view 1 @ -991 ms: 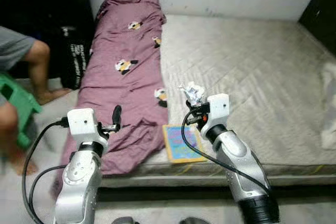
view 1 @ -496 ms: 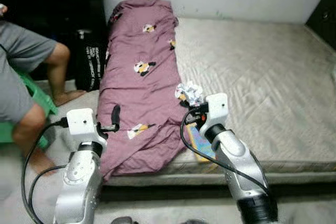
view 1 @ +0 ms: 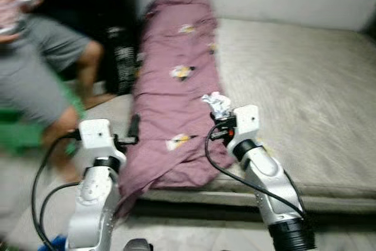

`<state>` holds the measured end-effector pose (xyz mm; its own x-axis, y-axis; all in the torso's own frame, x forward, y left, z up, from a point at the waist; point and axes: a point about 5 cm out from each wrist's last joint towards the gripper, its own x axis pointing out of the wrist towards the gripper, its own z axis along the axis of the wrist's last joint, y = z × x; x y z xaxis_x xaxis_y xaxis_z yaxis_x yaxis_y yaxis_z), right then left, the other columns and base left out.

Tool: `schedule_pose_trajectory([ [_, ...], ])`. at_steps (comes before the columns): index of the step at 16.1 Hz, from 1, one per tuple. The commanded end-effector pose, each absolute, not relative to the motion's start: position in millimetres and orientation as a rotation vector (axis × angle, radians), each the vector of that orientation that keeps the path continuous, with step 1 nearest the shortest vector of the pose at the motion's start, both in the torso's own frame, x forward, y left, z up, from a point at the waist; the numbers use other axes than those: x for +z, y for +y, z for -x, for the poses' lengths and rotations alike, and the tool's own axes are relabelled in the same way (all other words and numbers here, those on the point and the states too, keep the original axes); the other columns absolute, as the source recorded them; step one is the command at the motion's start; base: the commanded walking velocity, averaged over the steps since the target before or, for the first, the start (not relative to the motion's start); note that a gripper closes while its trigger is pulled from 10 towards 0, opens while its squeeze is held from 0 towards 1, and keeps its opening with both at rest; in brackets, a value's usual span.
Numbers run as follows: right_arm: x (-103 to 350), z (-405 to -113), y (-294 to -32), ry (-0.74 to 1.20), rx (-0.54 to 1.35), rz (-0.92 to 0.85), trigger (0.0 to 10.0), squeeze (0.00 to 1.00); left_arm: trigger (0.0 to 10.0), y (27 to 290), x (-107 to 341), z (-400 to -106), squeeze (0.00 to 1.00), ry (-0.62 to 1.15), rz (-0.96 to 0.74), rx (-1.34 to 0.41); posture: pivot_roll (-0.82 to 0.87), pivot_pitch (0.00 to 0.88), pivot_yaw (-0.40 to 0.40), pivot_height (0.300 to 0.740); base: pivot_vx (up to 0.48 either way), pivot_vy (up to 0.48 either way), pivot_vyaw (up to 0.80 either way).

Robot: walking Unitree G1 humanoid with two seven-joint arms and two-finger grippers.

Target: Clean up the room

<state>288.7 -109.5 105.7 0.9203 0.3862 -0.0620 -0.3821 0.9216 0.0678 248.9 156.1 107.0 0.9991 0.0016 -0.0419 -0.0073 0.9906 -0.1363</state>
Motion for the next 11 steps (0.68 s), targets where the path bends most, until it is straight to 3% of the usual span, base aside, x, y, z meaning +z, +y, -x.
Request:
schedule_pose_trajectory([
  [1, 108.4, -289.5, -111.0, 0.063, 0.388, -0.05, 10.0, 0.0, 10.0, 155.2, 105.9, -247.9, 0.0, 0.05, 0.137, -0.005, 0.04, 0.0, -0.05, 0.74, 0.0, 0.0, 0.8],
  [11, 109.3, -289.4, -112.4, 0.056, 0.383, -0.045, 10.0, 0.0, 10.0, 157.5, 105.0, -247.6, 0.0, 0.05, 0.128, 0.007, 0.04, 0.0, -0.051, 0.74, 0.0, 0.0, 0.8],
])
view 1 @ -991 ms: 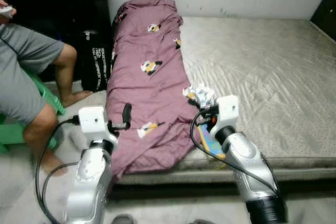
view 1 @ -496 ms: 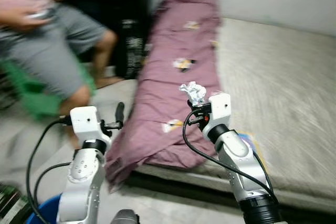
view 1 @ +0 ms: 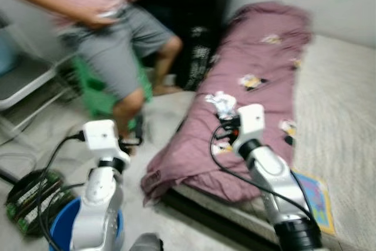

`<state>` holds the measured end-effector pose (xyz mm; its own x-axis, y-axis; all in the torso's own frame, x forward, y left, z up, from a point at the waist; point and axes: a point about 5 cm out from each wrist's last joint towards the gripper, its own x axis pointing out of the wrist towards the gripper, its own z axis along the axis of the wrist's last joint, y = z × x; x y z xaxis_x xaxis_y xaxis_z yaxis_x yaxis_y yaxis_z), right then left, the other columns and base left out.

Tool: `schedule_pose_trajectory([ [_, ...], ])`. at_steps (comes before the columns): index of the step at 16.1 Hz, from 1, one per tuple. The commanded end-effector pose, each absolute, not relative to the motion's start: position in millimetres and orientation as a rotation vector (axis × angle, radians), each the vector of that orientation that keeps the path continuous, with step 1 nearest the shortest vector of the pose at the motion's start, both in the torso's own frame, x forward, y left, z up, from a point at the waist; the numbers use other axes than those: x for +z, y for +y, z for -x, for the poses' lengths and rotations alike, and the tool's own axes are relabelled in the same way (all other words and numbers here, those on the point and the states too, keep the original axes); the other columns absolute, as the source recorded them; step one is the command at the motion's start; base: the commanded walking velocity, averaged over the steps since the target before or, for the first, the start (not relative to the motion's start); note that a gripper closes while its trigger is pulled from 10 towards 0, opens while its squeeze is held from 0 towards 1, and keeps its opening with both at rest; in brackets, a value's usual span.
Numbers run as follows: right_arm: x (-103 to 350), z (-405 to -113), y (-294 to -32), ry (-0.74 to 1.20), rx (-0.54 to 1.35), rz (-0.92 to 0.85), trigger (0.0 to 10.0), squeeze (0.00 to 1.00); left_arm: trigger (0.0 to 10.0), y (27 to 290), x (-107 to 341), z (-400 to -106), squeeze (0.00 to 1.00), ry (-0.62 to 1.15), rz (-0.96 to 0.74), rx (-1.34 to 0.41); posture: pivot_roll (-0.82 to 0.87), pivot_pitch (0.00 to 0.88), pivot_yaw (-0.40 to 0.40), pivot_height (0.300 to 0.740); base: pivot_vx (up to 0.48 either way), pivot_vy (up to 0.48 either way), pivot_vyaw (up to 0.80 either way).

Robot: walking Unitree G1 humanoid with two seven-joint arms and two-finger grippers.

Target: Clean up the room

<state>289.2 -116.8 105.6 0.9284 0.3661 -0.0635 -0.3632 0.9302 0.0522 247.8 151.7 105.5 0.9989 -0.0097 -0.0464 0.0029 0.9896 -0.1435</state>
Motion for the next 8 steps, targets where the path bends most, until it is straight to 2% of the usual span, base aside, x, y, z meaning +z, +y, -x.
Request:
schedule_pose_trajectory([
  [1, 109.5, -289.6, -112.4, 0.055, 0.382, -0.045, 10.0, 0.0, 10.0, 157.8, 104.6, -247.8, 0.0, 0.051, 0.128, 0.007, 0.04, 0.0, -0.051, 0.74, 0.0, 0.0, 0.8],
  [8, 109.7, -289.5, -112.8, 0.053, 0.38, -0.035, 10.0, 0.0, 10.0, 163.0, 102.5, -246.5, 0.0, 0.06, 0.124, 0.04, 0.04, 0.0, -0.052, 0.74, 0.0, 0.0, 0.8],
])
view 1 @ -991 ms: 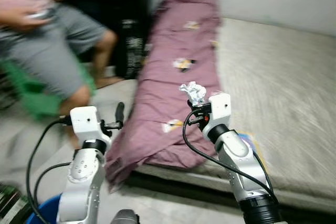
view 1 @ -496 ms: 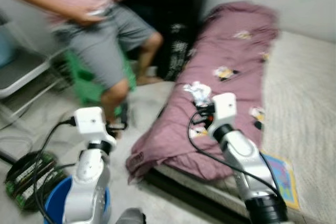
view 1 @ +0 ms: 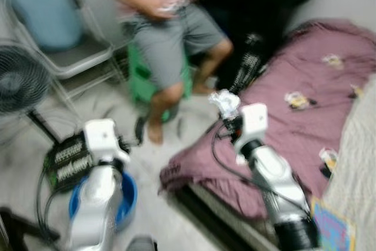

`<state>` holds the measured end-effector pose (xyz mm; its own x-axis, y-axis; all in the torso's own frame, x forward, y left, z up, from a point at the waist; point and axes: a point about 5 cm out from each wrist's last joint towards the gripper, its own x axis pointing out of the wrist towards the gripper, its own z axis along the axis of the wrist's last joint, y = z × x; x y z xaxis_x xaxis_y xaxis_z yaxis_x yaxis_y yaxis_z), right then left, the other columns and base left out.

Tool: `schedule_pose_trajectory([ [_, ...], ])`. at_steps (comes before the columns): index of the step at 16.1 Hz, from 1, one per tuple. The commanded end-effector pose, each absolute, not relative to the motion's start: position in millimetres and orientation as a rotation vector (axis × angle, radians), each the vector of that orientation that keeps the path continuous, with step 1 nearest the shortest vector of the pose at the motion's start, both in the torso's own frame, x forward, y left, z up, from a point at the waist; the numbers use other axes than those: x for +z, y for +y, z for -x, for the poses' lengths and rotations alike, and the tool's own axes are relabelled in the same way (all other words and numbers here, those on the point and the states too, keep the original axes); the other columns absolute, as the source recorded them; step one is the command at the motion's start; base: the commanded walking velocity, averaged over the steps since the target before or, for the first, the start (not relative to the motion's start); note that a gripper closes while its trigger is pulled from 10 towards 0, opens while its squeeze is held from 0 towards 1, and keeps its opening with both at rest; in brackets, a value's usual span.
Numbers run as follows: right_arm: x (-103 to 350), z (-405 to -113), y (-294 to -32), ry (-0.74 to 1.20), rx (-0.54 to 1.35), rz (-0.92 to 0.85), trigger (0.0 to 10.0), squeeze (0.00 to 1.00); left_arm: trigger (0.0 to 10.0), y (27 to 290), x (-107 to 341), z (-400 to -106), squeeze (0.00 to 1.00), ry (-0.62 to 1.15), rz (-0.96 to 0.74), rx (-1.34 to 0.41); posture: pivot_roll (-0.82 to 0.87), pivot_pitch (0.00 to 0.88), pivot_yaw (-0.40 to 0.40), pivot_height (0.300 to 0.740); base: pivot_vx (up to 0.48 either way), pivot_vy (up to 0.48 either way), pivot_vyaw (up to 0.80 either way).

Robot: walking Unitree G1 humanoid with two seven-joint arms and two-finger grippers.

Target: Clean up the room

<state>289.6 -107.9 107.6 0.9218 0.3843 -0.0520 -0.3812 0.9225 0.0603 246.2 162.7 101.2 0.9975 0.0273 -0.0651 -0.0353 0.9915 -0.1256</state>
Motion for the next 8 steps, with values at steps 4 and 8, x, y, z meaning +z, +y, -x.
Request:
schedule_pose_trajectory([
  [4, 109.5, -291.6, -112.9, 0.054, 0.385, -0.032, 10.0, 0.0, 10.0, 163.8, 101.3, -244.8, 0.0, 0.065, 0.123, 0.053, 0.05, 0.0, -0.062, 0.74, 0.0, 0.0, 0.8],
  [8, 110.3, -294.0, -109.0, 0.054, 0.406, -0.027, 10.0, 0.0, 10.0, 166.5, 100.5, -242.2, 0.0, 0.067, 0.124, 0.074, 0.06, 0.0, -0.071, 0.74, 0.0, 0.0, 0.8],
])
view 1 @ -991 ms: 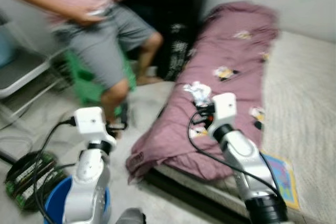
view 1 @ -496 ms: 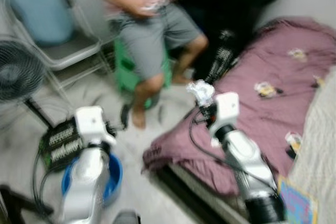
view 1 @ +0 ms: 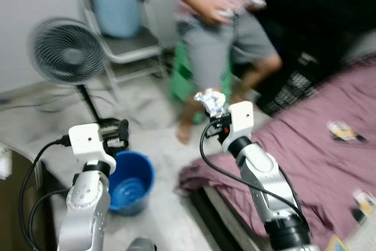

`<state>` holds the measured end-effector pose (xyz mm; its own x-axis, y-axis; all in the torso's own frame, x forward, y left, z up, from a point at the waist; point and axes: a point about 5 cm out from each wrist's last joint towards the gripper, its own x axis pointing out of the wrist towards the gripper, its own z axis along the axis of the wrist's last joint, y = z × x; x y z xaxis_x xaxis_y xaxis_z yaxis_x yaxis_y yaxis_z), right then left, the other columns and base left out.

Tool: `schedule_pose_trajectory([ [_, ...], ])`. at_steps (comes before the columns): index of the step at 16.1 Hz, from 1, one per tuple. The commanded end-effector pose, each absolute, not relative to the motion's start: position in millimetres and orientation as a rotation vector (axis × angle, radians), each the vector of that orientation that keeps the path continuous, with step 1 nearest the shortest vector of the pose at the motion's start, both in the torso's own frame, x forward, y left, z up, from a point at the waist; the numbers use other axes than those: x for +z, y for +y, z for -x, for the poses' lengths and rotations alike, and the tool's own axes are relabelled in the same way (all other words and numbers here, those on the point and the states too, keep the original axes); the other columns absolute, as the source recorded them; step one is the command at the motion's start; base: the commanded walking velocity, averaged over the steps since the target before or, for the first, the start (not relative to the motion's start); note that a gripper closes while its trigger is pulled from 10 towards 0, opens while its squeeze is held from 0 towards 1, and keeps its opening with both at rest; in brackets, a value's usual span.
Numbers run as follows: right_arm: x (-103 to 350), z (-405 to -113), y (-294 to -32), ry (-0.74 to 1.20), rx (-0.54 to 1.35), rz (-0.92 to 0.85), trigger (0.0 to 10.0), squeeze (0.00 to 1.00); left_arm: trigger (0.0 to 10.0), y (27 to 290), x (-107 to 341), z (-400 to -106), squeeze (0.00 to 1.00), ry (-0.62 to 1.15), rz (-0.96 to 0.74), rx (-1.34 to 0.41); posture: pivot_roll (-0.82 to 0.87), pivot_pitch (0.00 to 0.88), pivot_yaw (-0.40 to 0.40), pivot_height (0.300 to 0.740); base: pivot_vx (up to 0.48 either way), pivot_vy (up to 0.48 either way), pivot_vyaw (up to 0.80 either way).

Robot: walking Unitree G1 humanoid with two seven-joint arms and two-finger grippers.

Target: Clean up the room

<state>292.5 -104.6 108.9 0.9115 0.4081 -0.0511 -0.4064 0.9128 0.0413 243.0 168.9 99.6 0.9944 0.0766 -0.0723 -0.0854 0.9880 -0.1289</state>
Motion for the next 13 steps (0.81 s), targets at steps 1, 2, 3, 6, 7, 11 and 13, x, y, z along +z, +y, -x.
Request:
schedule_pose_trajectory([
  [1, 110.5, -294.2, -109.4, 0.053, 0.408, -0.025, 10.0, 0.0, 10.0, 166.7, 100.3, -242.0, 0.0, 0.068, 0.123, 0.078, 0.06, 0.0, -0.074, 0.74, 0.0, 0.0, 0.8],
  [2, 111.9, -294.5, -109.1, 0.048, 0.414, -0.02, 10.0, 0.0, 10.0, 166.7, 100.2, -241.9, 0.0, 0.069, 0.122, 0.08, 0.06, 0.0, -0.074, 0.74, 0.0, 0.0, 0.8],
  [3, 113.8, -294.9, -108.4, 0.04, 0.419, -0.014, 10.0, 0.0, 10.0, 166.9, 100.2, -242.0, 0.0, 0.07, 0.122, 0.082, 0.05, 0.0, -0.073, 0.74, 0.0, 0.0, 0.8],
  [6, 114.0, -294.8, -109.4, 0.036, 0.417, -0.005, 10.0, 0.0, 10.0, 167.7, 99.5, -242.5, 0.0, 0.072, 0.123, 0.085, 0.05, 0.0, -0.072, 0.74, 0.0, 0.0, 0.8],
  [7, 112.9, -294.5, -110.3, 0.038, 0.415, -0.004, 10.0, 0.0, 10.0, 167.8, 99.0, -242.4, 0.0, 0.072, 0.121, 0.087, 0.05, 0.0, -0.071, 0.74, 0.0, 0.0, 0.8],
  [11, 108.2, -297.3, -109.3, 0.056, 0.43, 0.002, 10.0, 0.0, 10.0, 169.8, 98.4, -240.4, 0.0, 0.062, 0.108, 0.122, 0.07, 0.0, -0.11, 0.74, 0.0, 0.0, 0.66],
  [13, 110.6, -303.3, -113.3, 0.042, 0.415, 0.033, 10.0, 0.0, 10.0, 173.2, 99.5, -238.4, 0.0, 0.053, 0.103, 0.15, 0.08, 0.0, -0.116, 0.74, 0.0, 0.0, 0.0],
])
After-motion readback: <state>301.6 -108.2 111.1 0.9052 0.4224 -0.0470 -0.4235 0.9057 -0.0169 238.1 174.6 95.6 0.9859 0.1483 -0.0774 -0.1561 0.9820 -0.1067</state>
